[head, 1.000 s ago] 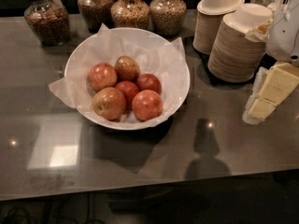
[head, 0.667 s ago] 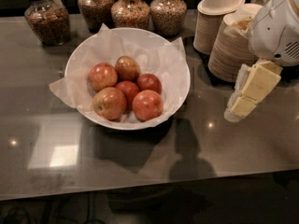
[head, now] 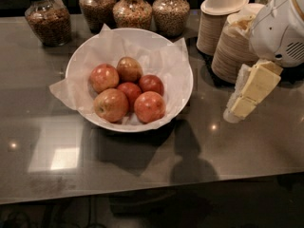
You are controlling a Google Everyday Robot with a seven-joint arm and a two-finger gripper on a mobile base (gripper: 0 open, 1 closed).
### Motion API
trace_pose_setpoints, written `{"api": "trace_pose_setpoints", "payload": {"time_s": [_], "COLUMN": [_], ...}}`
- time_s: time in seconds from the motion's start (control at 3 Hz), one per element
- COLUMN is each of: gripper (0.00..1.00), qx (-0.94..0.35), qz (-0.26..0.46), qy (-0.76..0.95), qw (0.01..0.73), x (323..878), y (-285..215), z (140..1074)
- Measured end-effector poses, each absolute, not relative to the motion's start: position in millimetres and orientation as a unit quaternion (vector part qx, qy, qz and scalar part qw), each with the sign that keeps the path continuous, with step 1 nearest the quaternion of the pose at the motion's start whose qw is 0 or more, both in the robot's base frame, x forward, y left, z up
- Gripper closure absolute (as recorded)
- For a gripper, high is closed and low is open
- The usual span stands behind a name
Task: Pick apple from white bowl
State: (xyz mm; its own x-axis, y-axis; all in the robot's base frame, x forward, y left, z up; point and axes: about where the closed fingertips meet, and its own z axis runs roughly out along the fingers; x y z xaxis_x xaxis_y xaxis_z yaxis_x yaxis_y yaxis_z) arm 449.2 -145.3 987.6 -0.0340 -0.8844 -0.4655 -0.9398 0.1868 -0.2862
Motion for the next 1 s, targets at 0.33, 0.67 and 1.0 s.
{"api": "trace_pose_setpoints", "payload": {"time_s": [0.33, 0.67, 1.0], "gripper": [0.00, 0.00, 0.00], "qx": [-0.653, -0.688, -0.690], "qz": [0.070, 0.096, 0.097], "qy": [0.694, 0.653, 0.651], "qw": [0.296, 0.301, 0.301], "x": [458.6, 472.2, 472.6], "y": [-122.9, -80.3, -78.6], "z": [985.0, 972.8, 972.1]}}
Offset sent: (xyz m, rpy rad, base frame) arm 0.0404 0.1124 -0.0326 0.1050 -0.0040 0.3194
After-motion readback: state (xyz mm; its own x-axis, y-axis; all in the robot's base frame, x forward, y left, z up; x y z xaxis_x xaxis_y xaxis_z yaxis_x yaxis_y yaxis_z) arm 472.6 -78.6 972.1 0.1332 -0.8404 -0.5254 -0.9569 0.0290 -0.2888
